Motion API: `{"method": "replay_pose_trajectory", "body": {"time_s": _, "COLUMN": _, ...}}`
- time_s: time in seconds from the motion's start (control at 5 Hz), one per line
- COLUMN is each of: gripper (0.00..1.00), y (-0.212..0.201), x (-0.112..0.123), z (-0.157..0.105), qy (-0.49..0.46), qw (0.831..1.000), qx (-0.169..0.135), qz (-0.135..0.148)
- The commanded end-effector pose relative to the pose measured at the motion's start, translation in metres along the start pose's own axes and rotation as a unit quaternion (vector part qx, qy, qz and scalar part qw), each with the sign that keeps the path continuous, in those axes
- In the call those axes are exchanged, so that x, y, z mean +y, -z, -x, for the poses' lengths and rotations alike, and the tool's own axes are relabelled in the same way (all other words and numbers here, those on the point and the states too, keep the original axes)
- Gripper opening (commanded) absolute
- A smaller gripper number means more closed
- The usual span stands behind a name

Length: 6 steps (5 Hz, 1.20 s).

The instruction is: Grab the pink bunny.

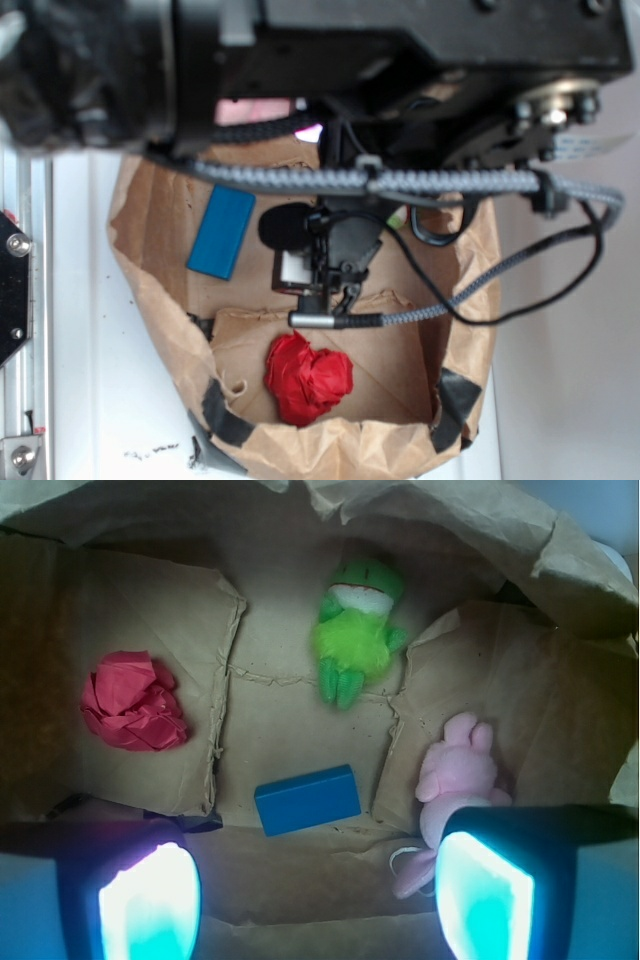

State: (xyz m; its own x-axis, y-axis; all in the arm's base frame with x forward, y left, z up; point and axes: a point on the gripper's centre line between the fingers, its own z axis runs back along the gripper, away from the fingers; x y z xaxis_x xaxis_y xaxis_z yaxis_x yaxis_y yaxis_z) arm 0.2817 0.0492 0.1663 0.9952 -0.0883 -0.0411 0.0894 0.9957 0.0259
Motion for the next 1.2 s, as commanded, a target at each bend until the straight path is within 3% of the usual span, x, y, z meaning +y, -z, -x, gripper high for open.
{"method": "replay_pose_trajectory", "body": {"time_s": 0.0, "gripper": 1.00, "y": 0.006, "x": 0.017, "z": -0.005, "qy": 0.060, "qw": 0.998, "qx": -0.028, "qz": -0.012}}
{"method": "replay_pose_trajectory", "body": {"time_s": 0.2, "gripper": 1.00, "y": 0.012, "x": 0.040, "z": -0.001, "qy": 0.083, "qw": 0.995, "qx": -0.057, "qz": 0.004}}
{"method": "replay_pose_trajectory", "body": {"time_s": 0.6, "gripper": 1.00, "y": 0.015, "x": 0.073, "z": 0.011, "qy": 0.089, "qw": 0.993, "qx": -0.079, "qz": 0.022}}
{"method": "replay_pose_trajectory", "body": {"time_s": 1.0, "gripper": 1.00, "y": 0.042, "x": 0.041, "z": 0.037, "qy": 0.128, "qw": 0.982, "qx": -0.140, "qz": -0.019}}
